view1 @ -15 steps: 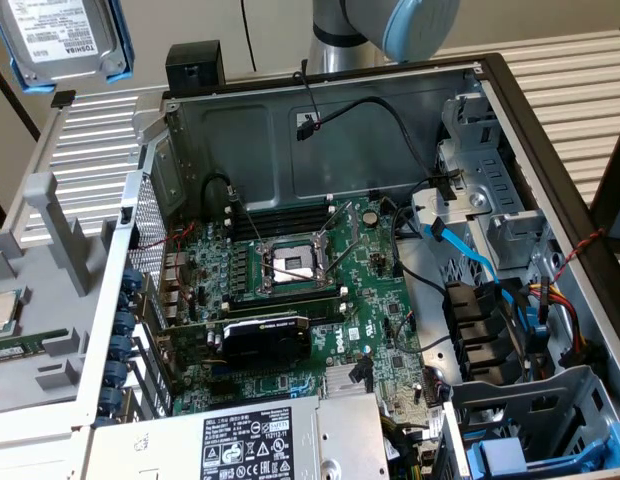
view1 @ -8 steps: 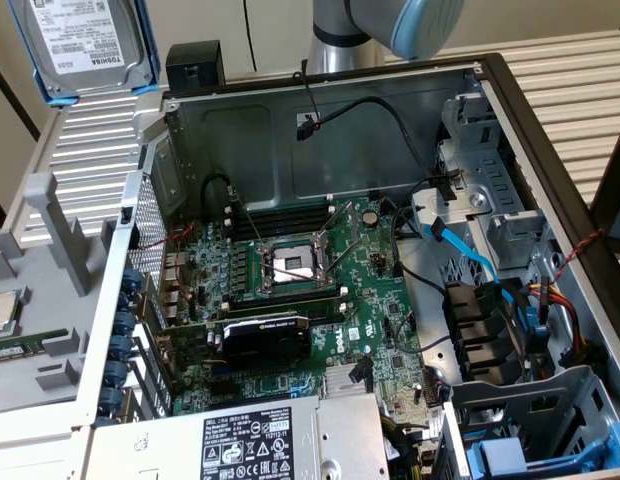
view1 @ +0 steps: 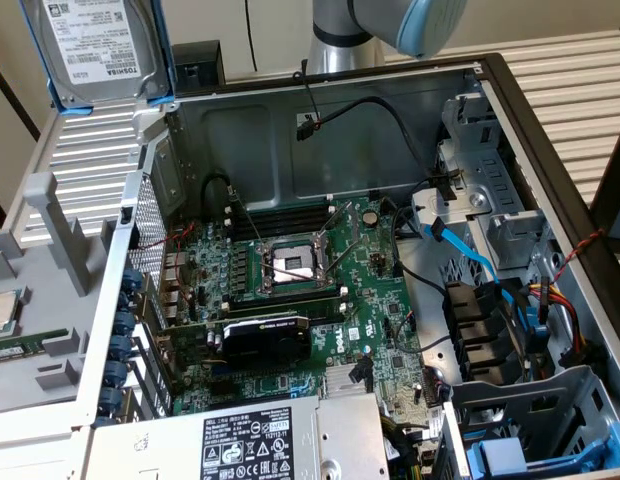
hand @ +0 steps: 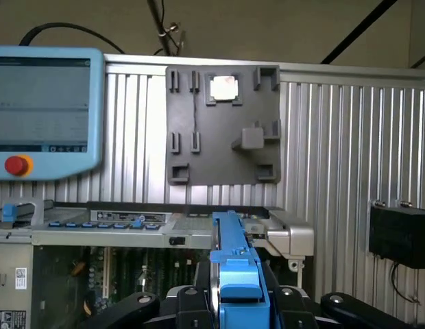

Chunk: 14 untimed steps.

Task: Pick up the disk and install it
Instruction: 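Pick up the disk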

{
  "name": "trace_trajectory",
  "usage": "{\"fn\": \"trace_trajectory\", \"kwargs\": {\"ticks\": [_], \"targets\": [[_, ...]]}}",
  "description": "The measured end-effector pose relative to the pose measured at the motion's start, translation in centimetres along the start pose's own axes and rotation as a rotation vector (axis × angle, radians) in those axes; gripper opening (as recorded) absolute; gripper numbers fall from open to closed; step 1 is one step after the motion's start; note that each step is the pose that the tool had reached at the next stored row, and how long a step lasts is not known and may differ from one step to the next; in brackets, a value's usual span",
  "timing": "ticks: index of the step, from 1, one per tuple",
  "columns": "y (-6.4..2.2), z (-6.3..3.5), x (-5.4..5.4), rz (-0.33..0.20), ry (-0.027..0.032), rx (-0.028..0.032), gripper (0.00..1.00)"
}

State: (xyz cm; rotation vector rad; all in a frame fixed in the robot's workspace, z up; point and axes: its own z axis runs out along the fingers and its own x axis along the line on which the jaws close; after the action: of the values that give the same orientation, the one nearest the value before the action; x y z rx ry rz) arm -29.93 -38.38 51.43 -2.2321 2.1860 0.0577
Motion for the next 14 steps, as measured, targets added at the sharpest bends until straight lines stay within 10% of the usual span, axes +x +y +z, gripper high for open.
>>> {"fn": "trace_trajectory", "kwargs": {"ticks": [14], "targets": [[-4.88, -0.2, 3.3, 0.0, -0.0001, -0.0079, 0.37]]}}
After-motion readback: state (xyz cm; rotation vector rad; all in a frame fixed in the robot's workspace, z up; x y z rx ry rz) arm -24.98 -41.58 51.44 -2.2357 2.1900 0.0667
